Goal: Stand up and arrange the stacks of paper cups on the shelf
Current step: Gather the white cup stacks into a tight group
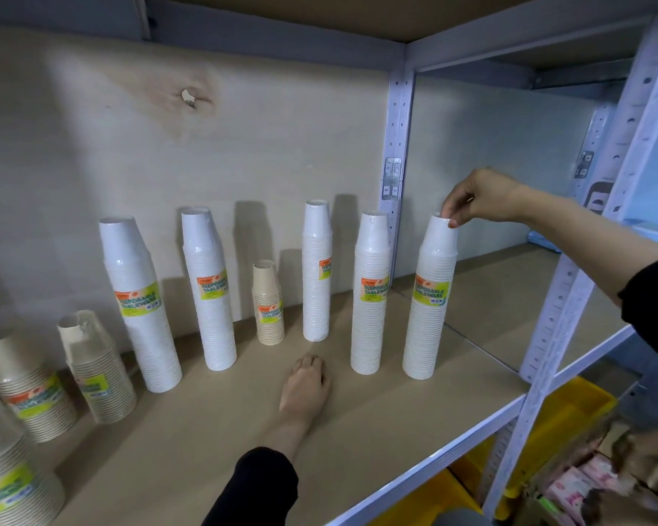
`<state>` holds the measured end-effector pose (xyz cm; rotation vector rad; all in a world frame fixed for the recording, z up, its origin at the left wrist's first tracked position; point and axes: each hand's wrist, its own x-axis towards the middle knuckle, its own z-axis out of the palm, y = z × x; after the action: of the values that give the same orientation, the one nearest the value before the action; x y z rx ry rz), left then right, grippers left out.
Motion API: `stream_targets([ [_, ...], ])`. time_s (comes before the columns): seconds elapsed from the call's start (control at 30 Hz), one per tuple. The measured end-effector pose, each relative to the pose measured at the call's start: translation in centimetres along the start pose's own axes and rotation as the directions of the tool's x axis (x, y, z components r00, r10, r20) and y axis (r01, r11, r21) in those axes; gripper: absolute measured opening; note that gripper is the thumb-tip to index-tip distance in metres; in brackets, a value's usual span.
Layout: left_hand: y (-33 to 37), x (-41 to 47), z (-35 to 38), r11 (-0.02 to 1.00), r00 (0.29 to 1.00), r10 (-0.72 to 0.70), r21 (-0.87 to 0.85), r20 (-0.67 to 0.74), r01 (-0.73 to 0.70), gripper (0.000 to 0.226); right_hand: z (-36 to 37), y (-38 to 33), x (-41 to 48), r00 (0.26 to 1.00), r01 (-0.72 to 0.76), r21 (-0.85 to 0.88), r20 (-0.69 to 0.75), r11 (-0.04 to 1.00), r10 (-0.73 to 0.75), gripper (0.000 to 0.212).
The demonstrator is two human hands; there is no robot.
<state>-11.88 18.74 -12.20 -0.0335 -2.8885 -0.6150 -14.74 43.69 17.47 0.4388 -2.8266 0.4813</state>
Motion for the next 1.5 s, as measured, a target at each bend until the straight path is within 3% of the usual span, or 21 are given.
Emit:
stream_targets([
  [0.33, -0.8, -0.5, -3.0, 0.999, 0.998, 0.044, 0.012, 0.043, -0.044, 0.033, -0.4, -1.6, -0.1, 0.995, 0.047, 0.039, -0.087, 0.998, -0.044, 0.023],
  [0.57, -1.9, -0.5, -12.0, 0.996, 0.974, 0.092, 0.017, -0.207, -0.09, 0.034, 1.3, -7.3, 1.1, 0.976, 0.182, 0.192, -0.156, 0.964, -0.153, 0.021],
  [0.73, -3.5, -1.5, -19.5, 0.995, 0.91, 0.095, 0.065, -0.404, -0.075, 0.03, 4.7, -12.9, 3.1, 0.976, 0.219, 0.352, -0.089, 0.91, -0.2, 0.031],
  [0.87, -5.2, -1.9, -24.9, 0.999, 0.838, 0.023, 0.043, -0.546, 0.0, 0.03, 7.5, -17.5, 4.4, 0.966, 0.259, 0.442, -0.101, 0.859, -0.239, 0.033],
  [0.97, -6.3, -1.5, -27.9, 0.996, 0.768, -0.092, -0.065, -0.633, 0.066, 0.031, 9.6, -20.5, 5.3, 0.964, 0.266, 0.489, -0.111, 0.831, -0.243, 0.035],
  [1.13, -8.0, -0.6, -30.3, 0.93, 0.739, -0.342, -0.321, -0.58, 0.179, 0.047, 12.7, -24.2, 6.0, 0.977, 0.211, 0.546, -0.09, 0.811, -0.194, 0.04],
  [1.23, -8.9, -0.2, -30.9, 0.89, 0.76, -0.428, -0.373, -0.489, 0.261, 0.041, 14.5, -25.4, 6.7, 0.984, 0.176, 0.553, -0.065, 0.815, -0.169, 0.023],
  [1.3, -9.3, -0.2, -31.2, 0.883, 0.785, -0.434, -0.379, -0.442, 0.275, 0.014, 15.7, -25.9, 7.1, 0.985, 0.158, 0.561, -0.035, 0.813, -0.168, 0.027],
  [1.43, -9.7, -0.3, -31.2, 0.908, 0.819, -0.374, -0.354, -0.436, 0.226, 0.017, 17.1, -26.1, 7.5, 0.987, 0.139, 0.61, -0.019, 0.78, -0.161, 0.038],
  [1.5, -9.6, -0.4, -31.0, 0.913, 0.806, -0.357, -0.358, -0.472, 0.195, 0.017, 16.9, -26.0, 7.3, 0.991, 0.1, 0.646, 0.001, 0.757, -0.131, 0.032],
])
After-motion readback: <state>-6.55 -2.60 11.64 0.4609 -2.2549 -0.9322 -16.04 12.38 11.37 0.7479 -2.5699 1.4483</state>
